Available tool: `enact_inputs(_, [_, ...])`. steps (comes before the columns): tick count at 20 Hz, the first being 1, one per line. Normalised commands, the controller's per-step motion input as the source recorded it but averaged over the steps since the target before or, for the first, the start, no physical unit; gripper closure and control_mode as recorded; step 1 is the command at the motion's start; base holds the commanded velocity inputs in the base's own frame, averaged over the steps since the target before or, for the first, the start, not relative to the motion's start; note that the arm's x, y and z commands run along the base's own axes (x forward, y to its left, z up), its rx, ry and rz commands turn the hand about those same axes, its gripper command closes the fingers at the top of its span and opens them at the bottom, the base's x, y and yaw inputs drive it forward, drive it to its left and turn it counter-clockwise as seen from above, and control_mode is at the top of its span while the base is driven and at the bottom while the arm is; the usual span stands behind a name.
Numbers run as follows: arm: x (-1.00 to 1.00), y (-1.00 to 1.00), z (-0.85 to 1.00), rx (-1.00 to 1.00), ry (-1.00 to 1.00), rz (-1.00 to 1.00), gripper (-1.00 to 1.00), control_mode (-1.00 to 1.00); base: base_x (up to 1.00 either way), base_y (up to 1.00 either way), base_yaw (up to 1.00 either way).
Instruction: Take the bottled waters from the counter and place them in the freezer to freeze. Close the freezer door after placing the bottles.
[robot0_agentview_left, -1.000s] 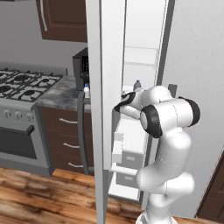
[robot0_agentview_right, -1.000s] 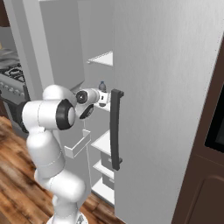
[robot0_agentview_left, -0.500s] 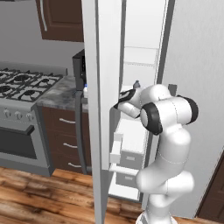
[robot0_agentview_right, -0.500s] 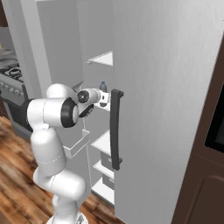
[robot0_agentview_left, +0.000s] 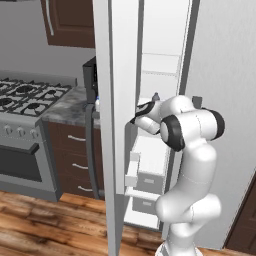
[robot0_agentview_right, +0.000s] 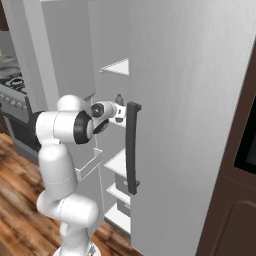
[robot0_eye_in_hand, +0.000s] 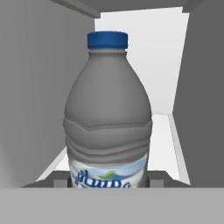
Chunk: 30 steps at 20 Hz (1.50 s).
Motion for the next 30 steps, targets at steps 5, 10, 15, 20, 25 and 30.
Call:
enact_inputs(5, [0.06,0.00,-0.28,0.00,0.00,0.00,1.00,-1.00,0.00,0.00,0.00])
enact_inputs(10, [0.04,0.00,-0.28,0.00,-0.01,0.00,1.00,-1.00,0.00,0.00,0.00])
enact_inputs(15, [0.11,0.00,-0.23,0.00,-0.02,0.00,1.00,-1.00,0.00,0.00,0.00])
enact_inputs(20, [0.26,0.00,-0.19,0.00,-0.10,0.00,1.00,-1.00,0.00,0.00,0.00])
enact_inputs(25, [0.25,0.00,-0.15,0.00,-0.05,0.00,1.00,-1.00,0.00,0.00,0.00])
enact_inputs(30, [0.19,0.00,-0.12,0.00,0.00,0.00,1.00,-1.00,0.00,0.00,0.00])
